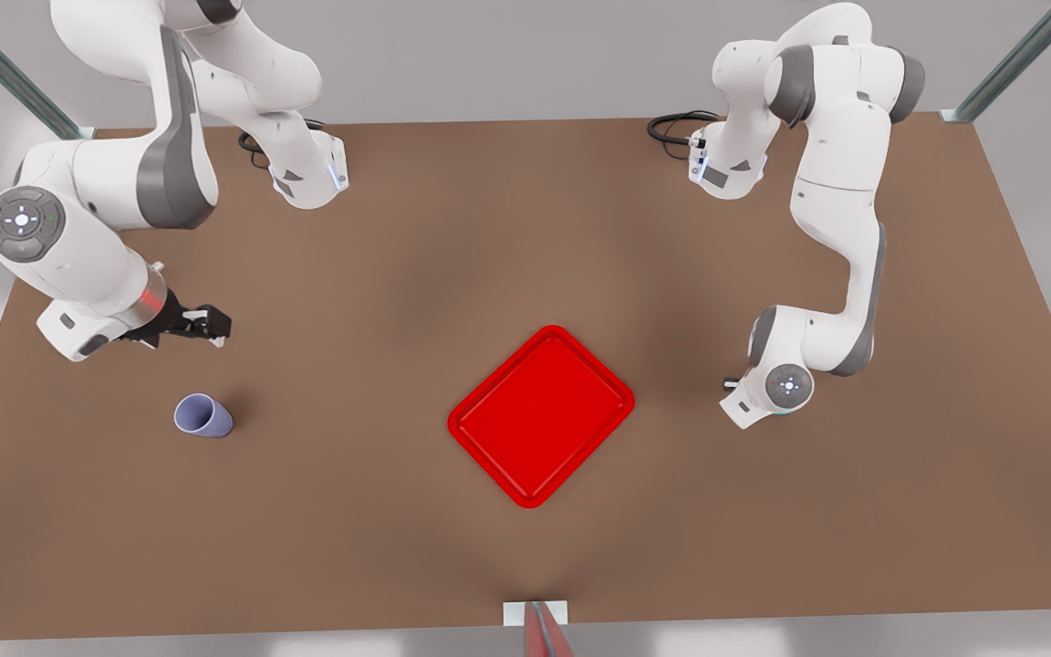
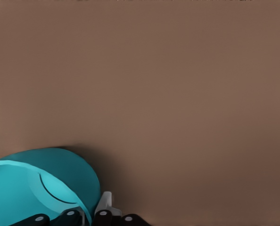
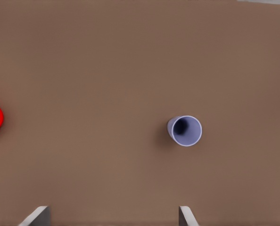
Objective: Place the bowl on the tray with the left arm and the cup on the tray with the right arm
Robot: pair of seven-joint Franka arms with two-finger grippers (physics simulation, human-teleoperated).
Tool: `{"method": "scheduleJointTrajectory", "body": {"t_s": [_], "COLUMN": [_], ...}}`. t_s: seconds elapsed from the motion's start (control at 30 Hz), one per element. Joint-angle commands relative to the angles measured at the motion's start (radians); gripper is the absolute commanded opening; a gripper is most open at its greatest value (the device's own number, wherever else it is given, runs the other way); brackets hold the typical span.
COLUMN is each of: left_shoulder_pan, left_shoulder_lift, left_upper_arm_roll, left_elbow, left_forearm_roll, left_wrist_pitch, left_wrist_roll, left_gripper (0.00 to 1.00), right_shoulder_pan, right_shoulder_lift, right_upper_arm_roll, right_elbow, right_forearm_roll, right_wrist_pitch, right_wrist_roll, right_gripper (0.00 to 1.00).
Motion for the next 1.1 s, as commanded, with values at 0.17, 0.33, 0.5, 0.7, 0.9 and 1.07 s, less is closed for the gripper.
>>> {"method": "scheduleJointTrajectory", "body": {"t_s": [0.17, 0.33, 0.5, 0.7, 0.9, 1.07], "left_shoulder_pan": [-0.001, 0.000, -0.097, -0.356, -0.684, -0.818], "left_shoulder_lift": [-0.023, -0.129, -0.305, -0.256, -0.052, 0.094], "left_upper_arm_roll": [0.000, -0.001, -0.008, 0.002, 0.189, 0.336], "left_elbow": [0.000, 0.001, 0.002, 0.029, 0.224, 0.383], "left_forearm_roll": [-0.039, -0.037, -0.070, -0.148, -0.267, -0.384], "left_wrist_pitch": [-0.003, -0.056, -0.154, -0.143, -0.099, -0.091], "left_wrist_roll": [0.005, 0.023, 0.014, -0.033, -0.075, -0.075], "left_gripper": [0.21, 0.21, 0.21, 0.21, 0.21, 0.21], "right_shoulder_pan": [-0.001, -0.001, -0.064, -0.268, -0.317, -0.344], "right_shoulder_lift": [0.000, -0.002, 0.037, 0.270, 0.302, 0.351], "right_upper_arm_roll": [0.000, 0.000, -0.008, -0.009, 0.029, 0.034], "right_elbow": [0.000, 0.000, 0.005, -0.006, -0.181, -0.178], "right_forearm_roll": [0.000, 0.000, -0.009, -0.048, -0.041, -0.038], "right_wrist_pitch": [-0.002, -0.002, -0.015, 0.084, 0.321, 0.350], "right_wrist_roll": [0.000, -0.002, -0.021, -0.144, -0.258, -0.261], "right_gripper": [1.00, 1.00, 1.00, 1.00, 1.00, 1.00]}}
